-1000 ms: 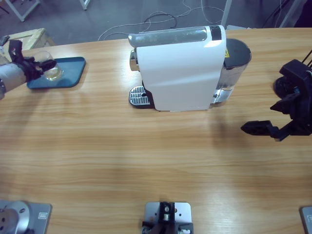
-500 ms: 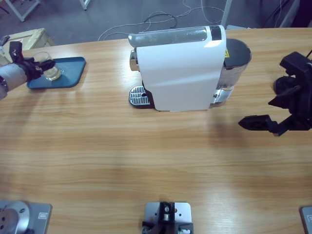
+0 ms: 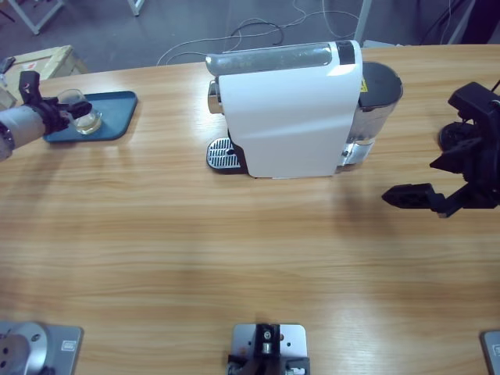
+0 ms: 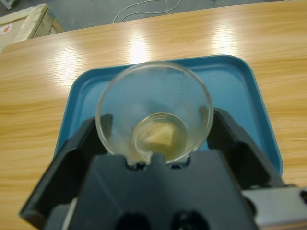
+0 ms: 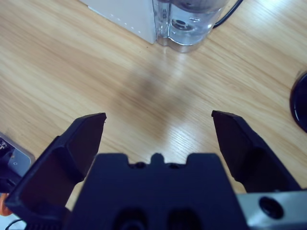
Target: Pour coffee
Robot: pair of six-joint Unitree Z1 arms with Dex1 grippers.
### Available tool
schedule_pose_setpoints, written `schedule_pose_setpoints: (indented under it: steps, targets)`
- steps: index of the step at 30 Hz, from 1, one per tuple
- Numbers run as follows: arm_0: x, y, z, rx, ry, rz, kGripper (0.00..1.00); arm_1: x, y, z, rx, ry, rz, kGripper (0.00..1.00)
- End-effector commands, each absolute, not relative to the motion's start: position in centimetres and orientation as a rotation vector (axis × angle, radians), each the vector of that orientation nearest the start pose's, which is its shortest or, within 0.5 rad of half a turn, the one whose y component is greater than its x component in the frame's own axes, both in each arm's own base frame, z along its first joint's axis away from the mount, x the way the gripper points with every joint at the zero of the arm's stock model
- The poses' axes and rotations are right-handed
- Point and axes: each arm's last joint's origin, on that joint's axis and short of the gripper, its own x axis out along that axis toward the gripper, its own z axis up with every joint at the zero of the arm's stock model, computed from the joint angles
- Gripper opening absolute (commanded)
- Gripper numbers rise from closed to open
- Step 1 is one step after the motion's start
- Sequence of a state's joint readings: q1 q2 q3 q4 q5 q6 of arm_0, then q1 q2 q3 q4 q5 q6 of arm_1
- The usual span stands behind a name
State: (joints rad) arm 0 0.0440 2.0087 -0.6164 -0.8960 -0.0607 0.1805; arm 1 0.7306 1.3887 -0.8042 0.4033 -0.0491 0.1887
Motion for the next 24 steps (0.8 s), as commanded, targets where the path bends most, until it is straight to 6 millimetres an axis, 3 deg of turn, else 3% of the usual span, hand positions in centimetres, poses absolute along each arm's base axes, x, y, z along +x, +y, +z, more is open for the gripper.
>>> schedule_pose_setpoints:
  steps: [1, 4, 6, 9, 12, 15, 20, 24]
  targets:
    - [33.9, 0.7, 14.7, 0.154, 0.524, -0.095, 0.991, 16.3, 14.6, 27.2, -0.239, 1.001, 0.541, 1.0]
    - [32.9, 0.7, 14.7, 0.148, 0.506, -0.091, 0.991, 16.2, 14.6, 27.4, -0.237, 0.996, 0.542, 1.0]
    - [31.5, 0.6, 16.0, 0.145, 0.465, -0.087, 0.991, 16.1, 14.4, 27.7, -0.234, 0.99, 0.542, 1.0]
    - [28.0, -0.1, 20.2, 0.138, 0.368, -0.098, 0.991, 15.8, 14.1, 28.4, -0.232, 0.964, 0.531, 1.0]
    - [23.1, -2.6, 24.7, 0.143, 0.351, -0.161, 0.991, 15.5, 13.7, 28.9, -0.228, 0.938, 0.524, 1.0]
    - [18.5, -4.4, 27.9, 0.132, 0.376, -0.216, 0.992, 14.8, 12.9, 29.6, -0.22, 0.905, 0.516, 1.0]
    - [14.1, -8.6, 29.0, 0.163, 0.506, -0.5, 1.0, 12.6, 10.8, 31.1, -0.215, 0.865, 0.498, 1.0]
    - [11.0, -11.9, 28.1, 0.214, 0.619, -0.775, 1.0, 11.4, 9.7, 31.0, -0.221, 0.891, 0.494, 1.0]
